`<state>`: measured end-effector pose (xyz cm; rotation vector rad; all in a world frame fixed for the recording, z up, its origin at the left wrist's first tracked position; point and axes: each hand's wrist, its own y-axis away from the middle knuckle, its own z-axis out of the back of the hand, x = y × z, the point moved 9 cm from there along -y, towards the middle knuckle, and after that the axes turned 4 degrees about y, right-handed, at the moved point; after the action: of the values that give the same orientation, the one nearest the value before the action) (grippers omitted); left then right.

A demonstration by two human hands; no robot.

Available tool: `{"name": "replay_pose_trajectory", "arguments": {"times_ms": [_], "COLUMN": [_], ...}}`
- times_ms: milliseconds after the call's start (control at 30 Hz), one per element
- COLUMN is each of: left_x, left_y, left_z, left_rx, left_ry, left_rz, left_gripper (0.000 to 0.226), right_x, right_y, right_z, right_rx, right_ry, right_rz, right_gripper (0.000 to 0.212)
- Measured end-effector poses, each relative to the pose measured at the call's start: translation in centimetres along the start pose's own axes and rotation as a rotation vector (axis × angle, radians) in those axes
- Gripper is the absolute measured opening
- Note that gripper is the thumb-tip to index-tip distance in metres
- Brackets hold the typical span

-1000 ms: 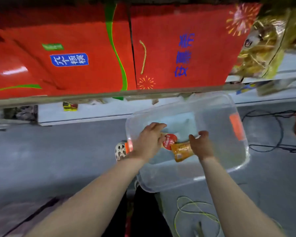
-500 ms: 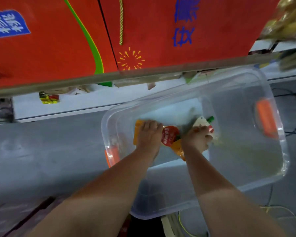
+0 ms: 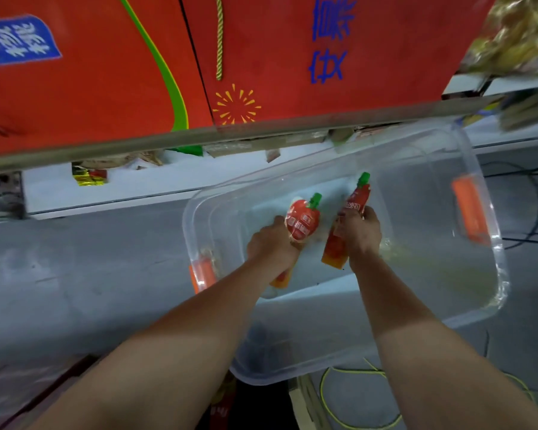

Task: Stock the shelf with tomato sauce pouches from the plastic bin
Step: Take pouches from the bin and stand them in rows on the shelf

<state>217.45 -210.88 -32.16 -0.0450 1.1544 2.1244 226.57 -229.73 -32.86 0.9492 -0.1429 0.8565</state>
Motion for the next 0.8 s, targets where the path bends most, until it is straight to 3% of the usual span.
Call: {"name": "replay_pose_trajectory", "arguments": {"times_ms": [100,233,367,500,600,800], "left_x": [-0.5,-2.9,-4.3,-4.5,-3.9,-3.6], "left_y": [1.0,4.7,9.6,13.7,16.4,22.8], "left_z": [1.5,4.4,8.7,13.8,17.5,25.6], "left_rx": [0.055,0.180,0.209,0.120,0.041,-0.085], "left_ry": [0.288,0.509,0.681,0.813,0.932,0.978], "left_rz": [0.028,-0.100,-0.145,-0.140,-0.109,-0.338], "left_gripper": [0.055,0.047,0.027,0.019,0.019,0.007], "right_x": [0.9,3.8,6.3,9.4,12.8,21.3], "right_y": [1.8,6.6,10.6,14.7,18.3,27.3], "right_z": [0.5,2.3,5.4,8.5,10.6,14.0], "right_rx": [0.184,0.437,0.446,0.406,0.425,0.492], "right_ry": [-0.402,-0.537,-0.570,-0.594,-0.664,-0.611], "right_rz": [-0.061,0.045,0.046,0.071,0.181,0.524], "right_gripper": [0.028,0.019,0.017,0.008,0.018,0.015]}}
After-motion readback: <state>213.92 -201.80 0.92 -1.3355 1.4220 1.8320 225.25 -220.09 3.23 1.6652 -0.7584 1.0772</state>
